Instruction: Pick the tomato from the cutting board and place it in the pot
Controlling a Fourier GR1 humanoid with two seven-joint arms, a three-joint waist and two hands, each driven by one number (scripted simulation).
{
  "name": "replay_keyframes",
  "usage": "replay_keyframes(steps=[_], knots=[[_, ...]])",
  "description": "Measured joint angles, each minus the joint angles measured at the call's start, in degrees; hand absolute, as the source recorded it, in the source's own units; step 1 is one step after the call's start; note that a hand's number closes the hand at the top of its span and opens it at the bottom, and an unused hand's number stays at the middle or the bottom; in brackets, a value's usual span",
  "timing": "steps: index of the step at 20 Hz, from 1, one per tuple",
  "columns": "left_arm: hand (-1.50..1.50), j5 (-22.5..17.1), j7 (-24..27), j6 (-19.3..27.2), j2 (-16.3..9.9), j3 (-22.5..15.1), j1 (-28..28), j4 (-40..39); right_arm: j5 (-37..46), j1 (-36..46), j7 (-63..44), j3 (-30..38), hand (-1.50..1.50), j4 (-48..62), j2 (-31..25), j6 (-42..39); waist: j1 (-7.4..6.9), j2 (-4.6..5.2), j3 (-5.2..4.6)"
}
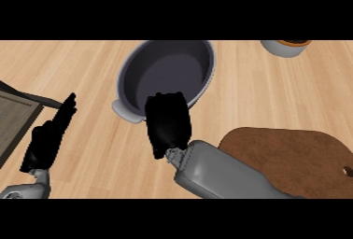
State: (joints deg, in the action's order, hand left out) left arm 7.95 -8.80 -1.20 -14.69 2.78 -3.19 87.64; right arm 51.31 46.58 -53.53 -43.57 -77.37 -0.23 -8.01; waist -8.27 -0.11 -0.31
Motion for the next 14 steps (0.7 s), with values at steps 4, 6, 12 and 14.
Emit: replay_keyframes(steps=[4,6,12,14], knots=[[0.00,0.08,-0.16,0.25,-0.01,0.35,-1.12,-0.86,1.44,9.26,-6.43,-1.73,1.50,0.39,-0.11,3.34,0.26,0.06,0.00],[0.00,0.19,-0.07,0.24,-0.17,0.48,-1.71,-1.35,0.82,12.76,-8.19,-1.75,1.50,0.47,-0.19,5.58,0.30,0.19,0.01],[0.00,0.03,0.36,0.38,-0.20,1.13,-2.44,-2.48,-1.88,21.18,-10.34,-0.51,1.50,4.18,-0.33,11.55,0.72,0.59,0.04],[0.00,0.02,0.20,0.45,-0.34,1.33,-2.59,-2.16,-2.82,23.98,-10.63,0.20,1.50,5.94,-0.35,13.08,0.92,0.59,0.05]])
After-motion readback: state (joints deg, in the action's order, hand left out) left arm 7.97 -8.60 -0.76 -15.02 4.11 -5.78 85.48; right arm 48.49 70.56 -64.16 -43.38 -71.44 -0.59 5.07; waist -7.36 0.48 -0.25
